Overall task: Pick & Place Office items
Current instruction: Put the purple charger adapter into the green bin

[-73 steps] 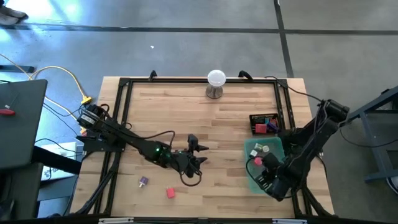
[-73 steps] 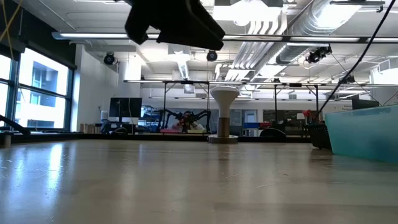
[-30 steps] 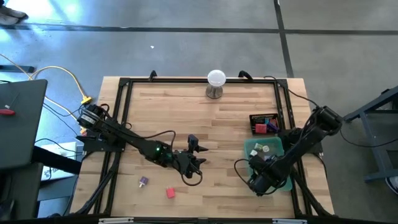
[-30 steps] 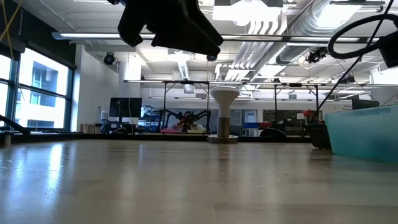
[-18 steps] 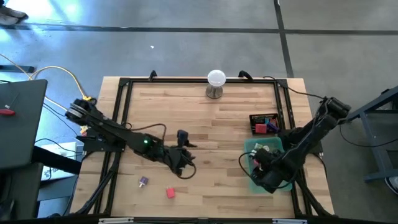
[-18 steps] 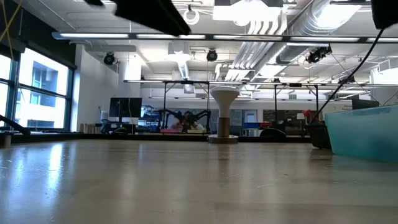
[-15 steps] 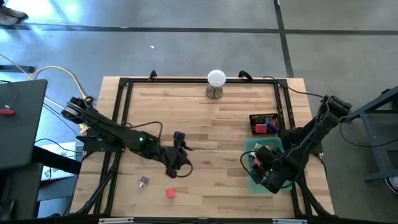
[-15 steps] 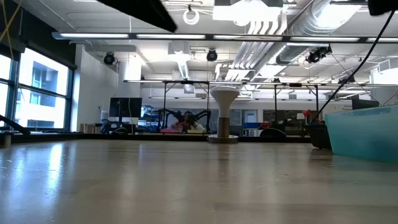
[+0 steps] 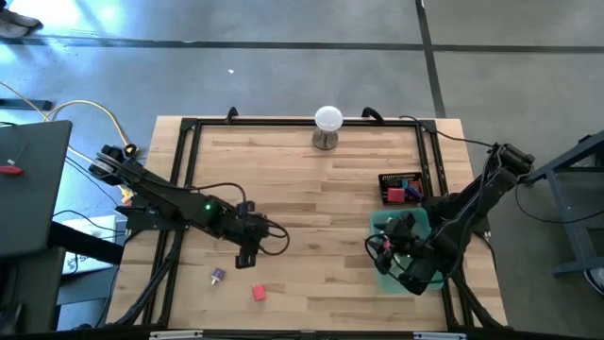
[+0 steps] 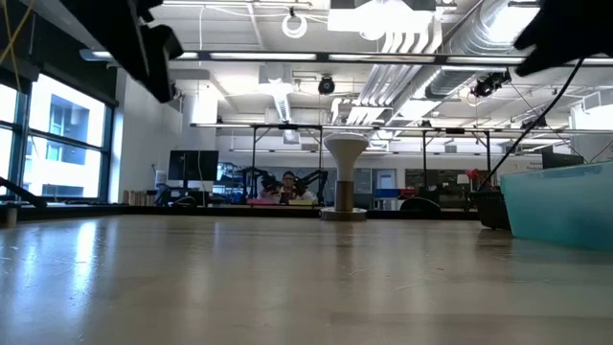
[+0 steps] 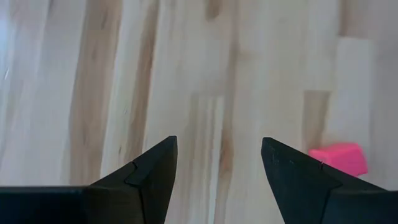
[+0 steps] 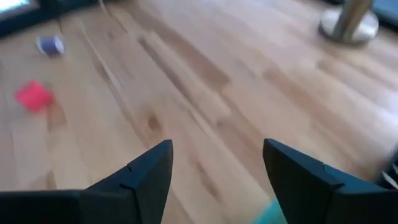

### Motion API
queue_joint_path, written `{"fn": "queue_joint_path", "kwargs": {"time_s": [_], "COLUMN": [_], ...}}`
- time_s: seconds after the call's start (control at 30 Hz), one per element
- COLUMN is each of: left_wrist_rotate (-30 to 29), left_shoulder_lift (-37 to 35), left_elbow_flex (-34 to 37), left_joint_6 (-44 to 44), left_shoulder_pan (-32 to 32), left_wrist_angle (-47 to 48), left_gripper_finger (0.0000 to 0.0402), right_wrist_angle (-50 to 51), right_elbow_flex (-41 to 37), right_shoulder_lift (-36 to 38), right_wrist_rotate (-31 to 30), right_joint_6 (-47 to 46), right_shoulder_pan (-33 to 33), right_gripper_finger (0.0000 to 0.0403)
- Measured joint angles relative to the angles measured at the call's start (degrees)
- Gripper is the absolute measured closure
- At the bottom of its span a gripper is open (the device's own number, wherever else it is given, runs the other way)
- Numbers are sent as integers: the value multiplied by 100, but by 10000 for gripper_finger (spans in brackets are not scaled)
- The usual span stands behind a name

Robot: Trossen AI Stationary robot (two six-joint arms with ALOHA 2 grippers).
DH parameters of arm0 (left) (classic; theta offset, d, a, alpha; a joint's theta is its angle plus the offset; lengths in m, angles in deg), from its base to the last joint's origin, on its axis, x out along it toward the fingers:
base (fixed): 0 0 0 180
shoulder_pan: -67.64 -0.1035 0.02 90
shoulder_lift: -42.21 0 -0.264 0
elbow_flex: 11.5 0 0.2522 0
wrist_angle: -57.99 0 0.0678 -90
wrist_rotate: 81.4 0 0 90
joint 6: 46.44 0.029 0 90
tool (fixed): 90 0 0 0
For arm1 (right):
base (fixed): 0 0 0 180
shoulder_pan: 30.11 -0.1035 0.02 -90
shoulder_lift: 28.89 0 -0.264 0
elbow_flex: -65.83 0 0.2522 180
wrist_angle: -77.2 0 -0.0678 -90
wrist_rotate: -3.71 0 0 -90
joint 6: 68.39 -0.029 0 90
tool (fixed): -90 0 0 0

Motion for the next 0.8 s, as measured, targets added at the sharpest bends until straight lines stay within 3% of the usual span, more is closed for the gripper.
{"fn": "queue_joint_path", "kwargs": {"time_s": [0.13, 0.33, 0.5, 0.6, 0.8], "left_wrist_rotate": [-27, -124, -141, -129, 1233], "left_shoulder_lift": [0, 0, 0, 0, 0], "left_elbow_flex": [0, 0, 1, 2, 2], "left_joint_6": [-332, -435, -713, -1146, -2645], "left_shoulder_pan": [-2, 0, 0, -28, -316], "left_wrist_angle": [227, 218, 246, 273, 998], "left_gripper_finger": [176, 163, 125, 100, 85], "right_wrist_angle": [-786, -2246, -2728, -2724, -2824], "right_elbow_flex": [0, 0, 2, 2, 2], "right_shoulder_lift": [0, 0, 0, 0, 0], "right_wrist_rotate": [-521, -528, -1202, -1251, -602], "right_joint_6": [759, 2743, 2909, 2943, 3227], "right_shoulder_pan": [165, 445, 765, 993, 1497], "right_gripper_finger": [165, 165, 165, 165, 165]}}
